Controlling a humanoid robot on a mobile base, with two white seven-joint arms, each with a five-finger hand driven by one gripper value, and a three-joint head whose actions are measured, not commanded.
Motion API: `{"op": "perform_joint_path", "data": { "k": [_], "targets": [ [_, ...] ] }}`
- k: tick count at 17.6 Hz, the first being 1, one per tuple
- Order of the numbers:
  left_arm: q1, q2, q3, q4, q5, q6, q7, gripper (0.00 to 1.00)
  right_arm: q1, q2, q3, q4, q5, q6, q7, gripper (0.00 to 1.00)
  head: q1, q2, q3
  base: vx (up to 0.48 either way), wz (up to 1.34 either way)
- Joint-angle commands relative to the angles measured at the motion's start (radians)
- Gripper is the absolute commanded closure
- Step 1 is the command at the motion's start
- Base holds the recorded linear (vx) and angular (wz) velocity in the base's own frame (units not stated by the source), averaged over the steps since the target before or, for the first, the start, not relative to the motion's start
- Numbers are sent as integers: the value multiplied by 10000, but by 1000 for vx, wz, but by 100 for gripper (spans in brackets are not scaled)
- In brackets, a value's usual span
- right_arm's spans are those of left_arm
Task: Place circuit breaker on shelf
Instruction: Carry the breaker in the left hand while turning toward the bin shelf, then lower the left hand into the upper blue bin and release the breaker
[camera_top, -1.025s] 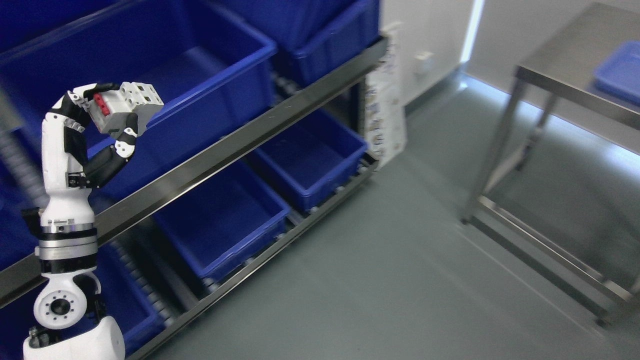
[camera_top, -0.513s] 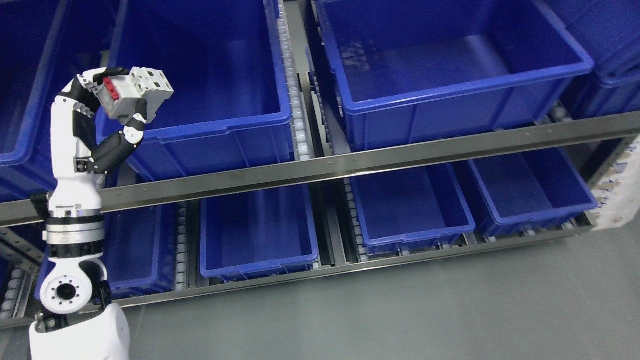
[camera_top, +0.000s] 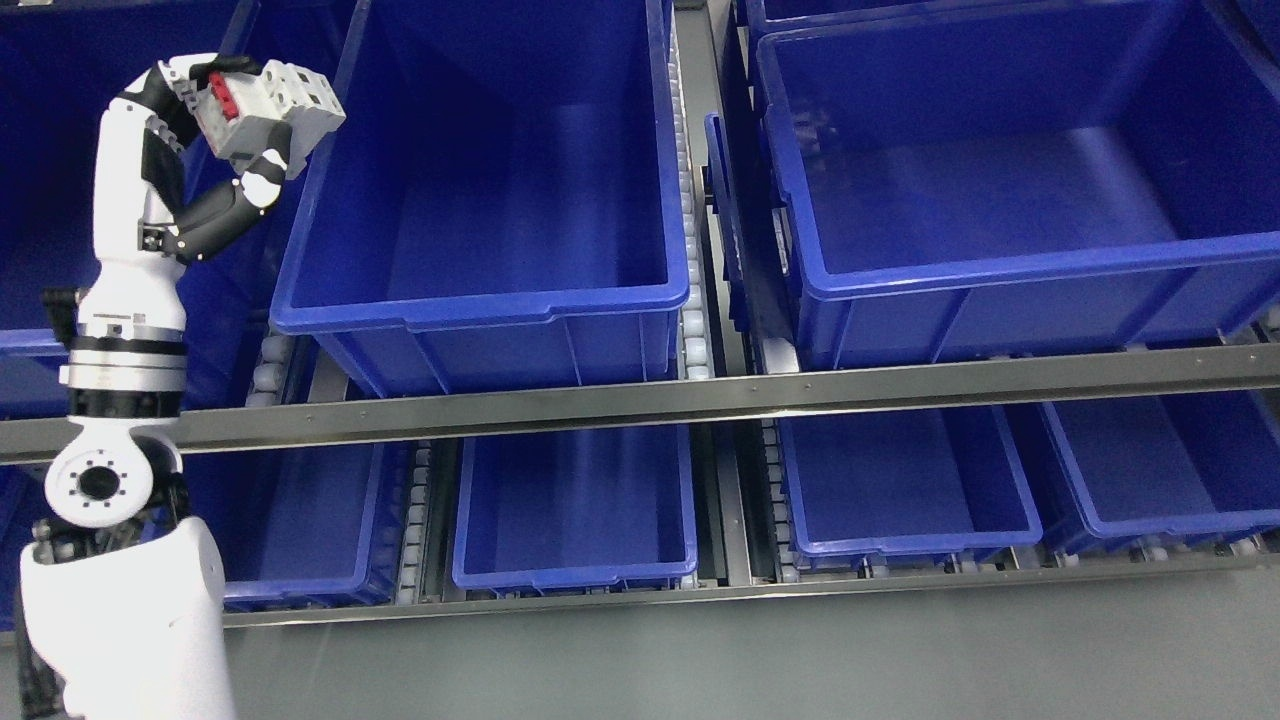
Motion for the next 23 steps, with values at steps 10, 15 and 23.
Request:
{"op": "perform_joint_path", "data": {
  "k": [10,15,23],
  "targets": [
    [-2957,2136,-2932,6683,-4090,413,-2225,87,2,-175,199,0,-2,301,27,0,0,-1,0,145,-125],
    [-3692,2121,-3515,8213,-4486,459,-2351,87,2,-175,199,-15,-2,301,12,0,0,-1,0,69,-126],
    [-4829,1967,-3623,9937,-5072,474,-2244,80,2,-175,199,0,-17,301,12,0,0,-1,0,28,-38]
  ]
}}
